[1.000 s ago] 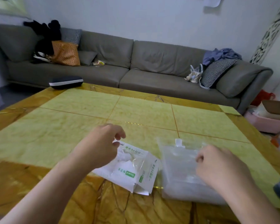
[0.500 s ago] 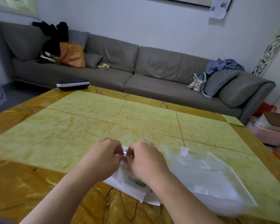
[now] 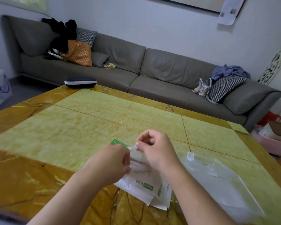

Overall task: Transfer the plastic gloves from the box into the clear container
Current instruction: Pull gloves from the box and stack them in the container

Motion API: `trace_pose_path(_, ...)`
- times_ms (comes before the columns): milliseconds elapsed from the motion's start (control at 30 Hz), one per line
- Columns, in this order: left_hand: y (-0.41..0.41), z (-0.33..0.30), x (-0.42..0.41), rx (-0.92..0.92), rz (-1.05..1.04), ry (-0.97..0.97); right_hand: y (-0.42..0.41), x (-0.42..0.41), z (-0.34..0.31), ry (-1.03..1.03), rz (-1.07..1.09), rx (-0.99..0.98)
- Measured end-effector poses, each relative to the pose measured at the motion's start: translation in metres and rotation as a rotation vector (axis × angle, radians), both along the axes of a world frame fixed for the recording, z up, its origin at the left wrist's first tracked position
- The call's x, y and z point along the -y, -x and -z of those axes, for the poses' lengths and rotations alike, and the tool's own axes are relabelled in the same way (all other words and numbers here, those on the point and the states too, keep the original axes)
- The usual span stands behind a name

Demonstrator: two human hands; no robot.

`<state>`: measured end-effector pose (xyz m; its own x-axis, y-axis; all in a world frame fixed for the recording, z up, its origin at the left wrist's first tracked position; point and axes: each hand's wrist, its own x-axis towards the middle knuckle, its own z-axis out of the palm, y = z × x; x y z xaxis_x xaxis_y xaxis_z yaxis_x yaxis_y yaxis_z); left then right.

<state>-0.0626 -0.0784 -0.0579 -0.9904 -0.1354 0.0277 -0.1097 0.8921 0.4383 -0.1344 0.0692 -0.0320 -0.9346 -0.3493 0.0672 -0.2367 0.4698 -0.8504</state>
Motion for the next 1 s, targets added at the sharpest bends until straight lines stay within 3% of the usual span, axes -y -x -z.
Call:
trace_pose_path(233, -0.003, -0.002, -0.003, 0.020, -0.014, -0.019, -0.002, -0.014, -0.041, 0.531, -0.053, 0.053)
trace_pose_path(367, -0.001, -0.008, 0.000, -0.102, -0.130, -0.233, 0.000, -0.030, -0.063, 0.704, -0.051, 0.106)
trace_pose_path(400, 0.000, -0.014, 0.001, -0.183, -0.181, -0.364, 0.000, -0.034, -0.064, 0.721, -0.044, 0.112)
trace_pose_path(467, 0.002, -0.030, -0.001, -0.281, -0.216, -0.839, 0.001, -0.044, -0.065, 0.737, -0.028, 0.126)
trace_pose_path(533, 0.001, -0.042, -0.006, -0.252, -0.136, -1.309, 0.000, -0.053, -0.063, 0.761, -0.033, 0.177)
trace_pose_path(567, 0.002, -0.043, -0.008, -0.222, -0.093, -1.377, -0.001, -0.057, -0.062, 0.784, -0.037, 0.210)
trace_pose_path(667, 0.001, -0.041, -0.020, -0.171, -0.047, -1.207, -0.004, -0.070, -0.059, 0.813, -0.062, 0.276)
trace_pose_path(867, 0.002, -0.049, -0.044, -0.146, 0.032, -1.159, -0.003, -0.103, -0.057, 0.765, -0.078, 0.300)
trace_pose_path(933, 0.002, -0.055, -0.051, -0.202, -0.025, -1.200, 0.001, -0.123, -0.053, 0.616, -0.010, 0.219)
trace_pose_path(1000, 0.000, -0.065, -0.054, -0.252, -0.020, -1.076, 0.004, -0.139, -0.051, 0.286, 0.044, 0.029)
